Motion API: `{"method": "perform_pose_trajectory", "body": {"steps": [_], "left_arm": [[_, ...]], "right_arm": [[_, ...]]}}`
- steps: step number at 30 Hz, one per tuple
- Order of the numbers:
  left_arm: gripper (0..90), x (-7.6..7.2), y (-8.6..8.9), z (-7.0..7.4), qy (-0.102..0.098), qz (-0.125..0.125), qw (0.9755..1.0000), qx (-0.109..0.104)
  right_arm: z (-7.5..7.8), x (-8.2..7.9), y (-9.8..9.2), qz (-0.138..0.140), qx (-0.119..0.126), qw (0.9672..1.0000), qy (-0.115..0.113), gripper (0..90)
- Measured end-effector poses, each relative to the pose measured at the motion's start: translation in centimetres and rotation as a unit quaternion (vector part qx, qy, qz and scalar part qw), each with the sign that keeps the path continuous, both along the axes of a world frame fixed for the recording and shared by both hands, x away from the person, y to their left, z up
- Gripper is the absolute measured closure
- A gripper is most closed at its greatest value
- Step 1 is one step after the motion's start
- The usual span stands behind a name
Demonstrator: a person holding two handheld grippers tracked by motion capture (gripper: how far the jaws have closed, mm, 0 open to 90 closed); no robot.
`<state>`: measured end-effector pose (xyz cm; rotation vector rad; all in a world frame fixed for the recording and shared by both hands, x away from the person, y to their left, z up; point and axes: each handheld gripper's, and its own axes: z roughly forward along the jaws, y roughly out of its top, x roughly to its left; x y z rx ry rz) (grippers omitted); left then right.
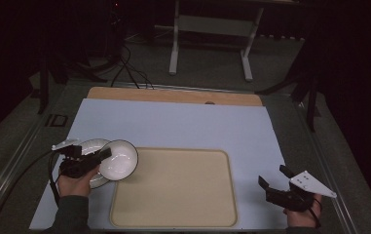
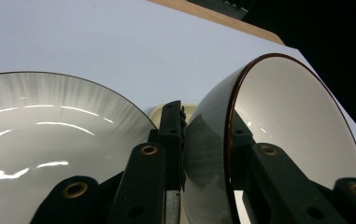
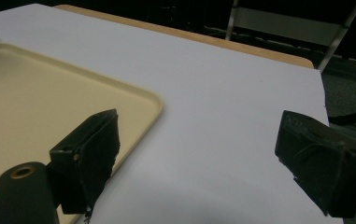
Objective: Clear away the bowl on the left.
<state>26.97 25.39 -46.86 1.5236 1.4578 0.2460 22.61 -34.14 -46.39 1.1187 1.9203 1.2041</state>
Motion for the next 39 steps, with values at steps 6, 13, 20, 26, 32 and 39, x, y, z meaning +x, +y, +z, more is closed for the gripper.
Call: {"method": "perform_pose_trajectory", "body": {"steps": [6,13,20,26,32,39], "left_arm": [[75.9,0.0,-0.6,0.1,-0.001,-0.008,1.0,-0.003],[75.8,0.1,-1.4,0.1,-0.003,-0.014,0.9999,-0.003],[75.6,0.1,-2.2,0.2,-0.003,-0.023,0.9997,-0.003],[75.5,0.2,-3.2,0.2,-0.003,-0.037,0.9993,0.0],[75.4,0.3,-3.9,0.1,-0.003,-0.044,0.999,-0.002],[75.1,0.4,-4.5,0.1,-0.003,-0.049,0.9988,-0.003]], "right_arm": [[0.0,0.0,0.0,0.0,0.0,1.0,0.0,13.5],[0.0,0.0,0.0,0.0,-0.001,1.0,-0.001,13.5],[0.0,0.0,0.0,0.0,0.0,1.0,-0.001,13.6],[0.0,0.0,0.0,0.0,-0.001,1.0,-0.001,13.6],[0.0,0.0,0.0,-0.001,-0.001,1.0,-0.001,13.6],[0.0,0.0,0.0,-0.001,-0.001,1.0,-0.001,13.6]]}}
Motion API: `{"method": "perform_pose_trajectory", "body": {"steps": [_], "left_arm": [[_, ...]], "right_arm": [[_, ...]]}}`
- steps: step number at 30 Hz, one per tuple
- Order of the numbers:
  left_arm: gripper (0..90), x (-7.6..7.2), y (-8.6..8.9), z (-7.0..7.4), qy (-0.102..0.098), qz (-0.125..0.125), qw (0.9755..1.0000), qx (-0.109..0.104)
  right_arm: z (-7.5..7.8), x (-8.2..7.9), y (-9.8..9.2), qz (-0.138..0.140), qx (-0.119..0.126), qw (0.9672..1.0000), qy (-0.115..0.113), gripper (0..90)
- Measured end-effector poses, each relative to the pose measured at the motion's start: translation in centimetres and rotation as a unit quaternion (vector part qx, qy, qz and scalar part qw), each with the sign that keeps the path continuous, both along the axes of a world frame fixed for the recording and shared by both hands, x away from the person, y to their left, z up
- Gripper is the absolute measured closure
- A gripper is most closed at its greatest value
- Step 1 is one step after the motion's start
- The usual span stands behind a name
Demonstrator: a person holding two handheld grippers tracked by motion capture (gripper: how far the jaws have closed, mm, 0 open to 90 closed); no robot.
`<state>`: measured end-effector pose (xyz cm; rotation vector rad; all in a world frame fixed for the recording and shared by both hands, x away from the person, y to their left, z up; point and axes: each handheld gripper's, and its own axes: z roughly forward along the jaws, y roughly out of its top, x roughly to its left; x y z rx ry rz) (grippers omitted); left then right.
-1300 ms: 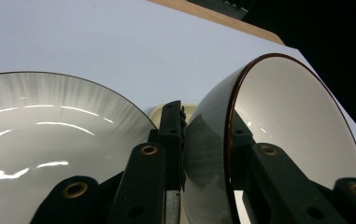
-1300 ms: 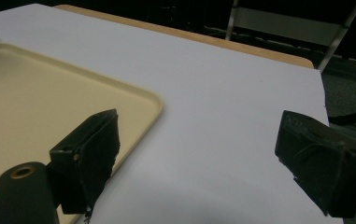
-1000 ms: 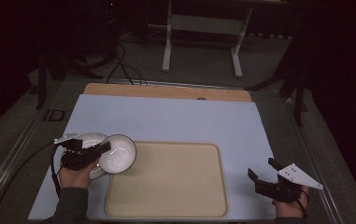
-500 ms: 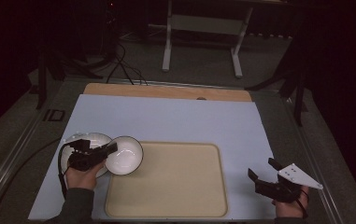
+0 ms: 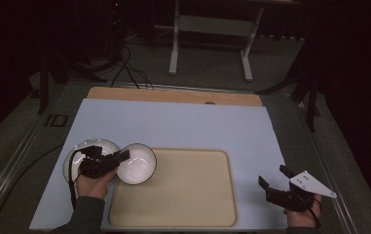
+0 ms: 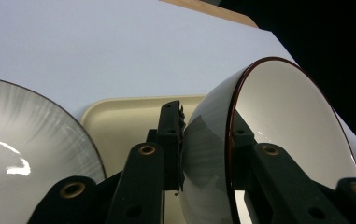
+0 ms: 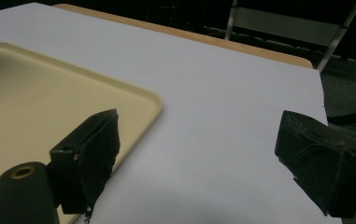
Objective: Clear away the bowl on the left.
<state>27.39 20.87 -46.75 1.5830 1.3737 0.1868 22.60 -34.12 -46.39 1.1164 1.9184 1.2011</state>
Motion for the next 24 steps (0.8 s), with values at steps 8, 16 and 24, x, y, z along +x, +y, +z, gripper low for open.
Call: {"method": "perform_pose_trajectory", "body": {"steps": [8,16,24], "left_arm": [[74.9,0.1,-0.7,0.1,-0.005,-0.007,1.0,0.0],[74.8,0.2,-1.6,0.0,-0.005,-0.015,0.9999,0.0],[74.8,0.3,-2.5,-0.2,-0.007,-0.027,0.9996,0.004]], "right_arm": [[0.0,0.0,0.0,-0.001,0.0,1.0,-0.002,13.6],[0.0,0.0,0.0,-0.001,0.0,1.0,-0.001,13.6],[0.0,0.0,-0.1,-0.001,0.0,1.0,-0.002,13.6]]}}
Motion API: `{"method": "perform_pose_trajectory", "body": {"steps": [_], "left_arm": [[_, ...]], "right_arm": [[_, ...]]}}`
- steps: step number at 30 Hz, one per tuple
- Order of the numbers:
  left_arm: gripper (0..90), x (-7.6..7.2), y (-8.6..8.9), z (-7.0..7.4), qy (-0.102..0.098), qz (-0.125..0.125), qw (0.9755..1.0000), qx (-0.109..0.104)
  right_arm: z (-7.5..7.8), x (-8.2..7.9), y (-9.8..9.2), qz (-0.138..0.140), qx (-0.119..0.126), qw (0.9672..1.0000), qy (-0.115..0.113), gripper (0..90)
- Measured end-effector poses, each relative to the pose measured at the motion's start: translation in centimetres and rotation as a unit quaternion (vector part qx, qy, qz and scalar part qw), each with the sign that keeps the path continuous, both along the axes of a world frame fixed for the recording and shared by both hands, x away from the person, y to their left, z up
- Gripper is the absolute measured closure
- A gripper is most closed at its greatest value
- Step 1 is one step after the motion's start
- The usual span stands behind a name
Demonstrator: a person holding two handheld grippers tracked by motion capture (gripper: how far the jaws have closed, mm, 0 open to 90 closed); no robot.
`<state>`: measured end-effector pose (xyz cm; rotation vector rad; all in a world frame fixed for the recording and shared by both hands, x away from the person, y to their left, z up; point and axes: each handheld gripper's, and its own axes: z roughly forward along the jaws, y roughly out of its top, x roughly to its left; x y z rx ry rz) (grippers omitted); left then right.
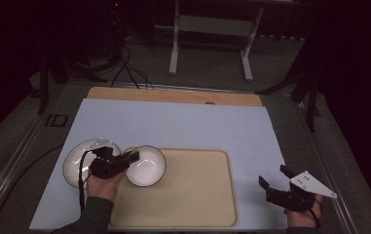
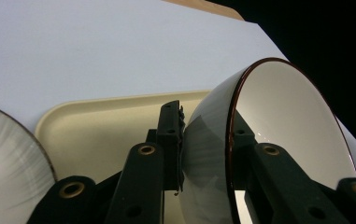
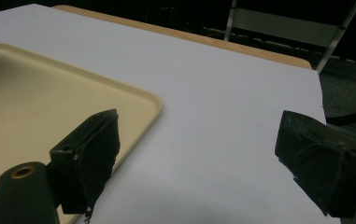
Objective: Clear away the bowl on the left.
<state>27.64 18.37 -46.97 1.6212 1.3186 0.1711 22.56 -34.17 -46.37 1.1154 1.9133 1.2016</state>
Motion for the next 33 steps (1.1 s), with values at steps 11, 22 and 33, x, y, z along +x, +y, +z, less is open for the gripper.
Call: {"method": "perform_pose_trajectory", "body": {"steps": [11,22,33], "left_arm": [[74.7,0.3,-1.4,-0.3,-0.002,-0.022,0.9998,0.0],[74.6,0.6,-2.6,-0.6,-0.008,-0.041,0.9991,0.012],[74.6,0.7,-4.1,-1.2,-0.006,-0.062,0.9977,0.025]], "right_arm": [[0.0,0.0,0.0,0.0,0.0,1.0,0.0,13.6],[0.0,0.0,0.0,0.0,0.0,1.0,0.0,13.6],[0.0,0.0,0.0,0.0,0.0,1.0,0.0,13.6]]}}
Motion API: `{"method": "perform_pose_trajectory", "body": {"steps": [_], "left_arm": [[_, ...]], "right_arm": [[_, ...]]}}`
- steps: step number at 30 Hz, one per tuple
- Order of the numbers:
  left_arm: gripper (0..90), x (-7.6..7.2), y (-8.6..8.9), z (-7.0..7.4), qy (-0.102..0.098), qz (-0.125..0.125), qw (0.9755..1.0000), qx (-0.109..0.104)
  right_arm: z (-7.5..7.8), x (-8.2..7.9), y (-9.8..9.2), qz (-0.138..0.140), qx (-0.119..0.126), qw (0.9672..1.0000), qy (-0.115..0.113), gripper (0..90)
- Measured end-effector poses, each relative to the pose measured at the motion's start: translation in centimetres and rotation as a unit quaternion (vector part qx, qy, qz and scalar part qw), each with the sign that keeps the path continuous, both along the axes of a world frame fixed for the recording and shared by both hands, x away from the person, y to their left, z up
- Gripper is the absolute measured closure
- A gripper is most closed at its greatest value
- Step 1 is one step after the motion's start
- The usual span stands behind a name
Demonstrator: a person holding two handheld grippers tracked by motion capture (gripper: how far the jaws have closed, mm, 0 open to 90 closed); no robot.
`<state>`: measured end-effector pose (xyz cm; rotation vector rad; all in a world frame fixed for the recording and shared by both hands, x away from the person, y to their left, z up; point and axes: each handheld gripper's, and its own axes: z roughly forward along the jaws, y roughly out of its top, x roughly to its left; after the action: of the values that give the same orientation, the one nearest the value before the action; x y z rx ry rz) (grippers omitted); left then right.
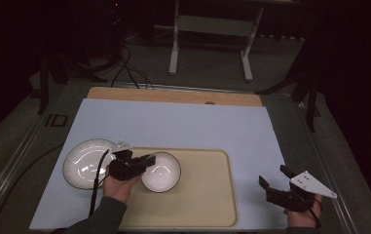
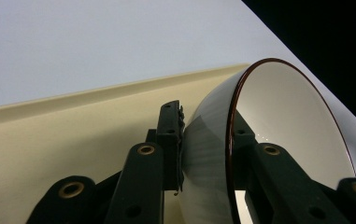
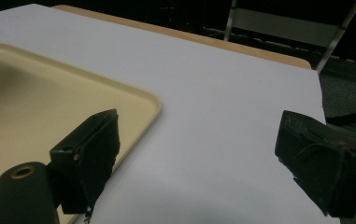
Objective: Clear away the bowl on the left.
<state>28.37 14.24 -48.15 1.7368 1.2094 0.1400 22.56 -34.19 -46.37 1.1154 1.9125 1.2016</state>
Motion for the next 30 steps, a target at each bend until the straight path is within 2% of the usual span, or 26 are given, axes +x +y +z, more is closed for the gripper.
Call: {"method": "perform_pose_trajectory", "body": {"steps": [13,18,25,30], "left_arm": [[74.6,0.1,-1.6,-0.8,0.011,-0.02,0.9997,0.008],[74.5,0.1,-2.0,-1.1,0.016,-0.024,0.9995,0.013],[74.5,0.0,-2.5,-1.5,0.024,-0.026,0.9993,0.01],[74.5,0.1,-3.1,-2.0,0.03,-0.028,0.999,0.018]], "right_arm": [[0.0,0.0,0.0,0.0,0.0,1.0,-0.001,13.6],[0.0,0.0,0.0,0.0,0.0,1.0,-0.001,13.6],[0.0,0.0,0.0,0.0,0.0,1.0,-0.001,13.6],[0.0,0.0,0.0,0.0,0.0,1.0,-0.001,13.6]]}}
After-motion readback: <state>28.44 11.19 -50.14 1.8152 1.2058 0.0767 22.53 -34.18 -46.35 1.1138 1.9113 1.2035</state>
